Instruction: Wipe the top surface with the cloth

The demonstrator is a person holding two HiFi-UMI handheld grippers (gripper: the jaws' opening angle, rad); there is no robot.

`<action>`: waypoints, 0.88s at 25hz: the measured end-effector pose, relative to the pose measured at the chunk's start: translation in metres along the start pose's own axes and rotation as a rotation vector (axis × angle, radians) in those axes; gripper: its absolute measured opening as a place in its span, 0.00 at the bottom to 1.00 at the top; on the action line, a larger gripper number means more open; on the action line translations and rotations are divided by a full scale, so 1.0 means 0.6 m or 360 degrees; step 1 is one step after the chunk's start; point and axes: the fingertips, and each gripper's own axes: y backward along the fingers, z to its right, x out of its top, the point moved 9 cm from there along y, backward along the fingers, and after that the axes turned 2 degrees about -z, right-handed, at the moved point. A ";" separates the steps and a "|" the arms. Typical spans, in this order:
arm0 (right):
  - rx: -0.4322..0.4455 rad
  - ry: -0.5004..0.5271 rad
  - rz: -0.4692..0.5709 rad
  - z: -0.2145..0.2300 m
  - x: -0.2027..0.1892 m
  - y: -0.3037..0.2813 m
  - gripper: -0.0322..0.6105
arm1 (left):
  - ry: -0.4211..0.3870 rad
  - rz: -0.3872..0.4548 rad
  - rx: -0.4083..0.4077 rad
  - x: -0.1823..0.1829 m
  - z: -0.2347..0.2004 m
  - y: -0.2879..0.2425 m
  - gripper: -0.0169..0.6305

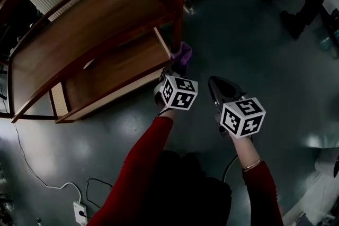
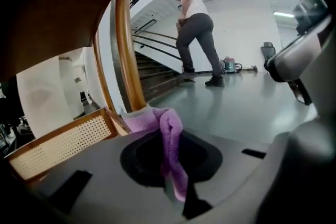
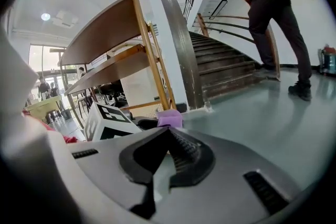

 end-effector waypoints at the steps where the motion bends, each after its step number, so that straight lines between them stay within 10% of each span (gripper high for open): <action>1: 0.0003 0.0001 -0.0002 -0.002 -0.001 0.000 0.06 | 0.0015 -0.0018 -0.0009 -0.005 0.002 -0.002 0.10; 6: 0.0015 0.0028 0.0021 -0.011 0.010 0.009 0.06 | 0.0063 0.0000 -0.0064 -0.016 -0.002 0.017 0.10; 12: 0.0088 0.0109 0.0170 -0.040 0.070 0.039 0.06 | 0.0265 0.0428 -0.0143 0.025 -0.062 0.204 0.10; 22: 0.0279 0.0287 0.0373 -0.113 0.147 0.028 0.06 | 0.0518 0.0656 0.0019 0.014 -0.155 0.350 0.10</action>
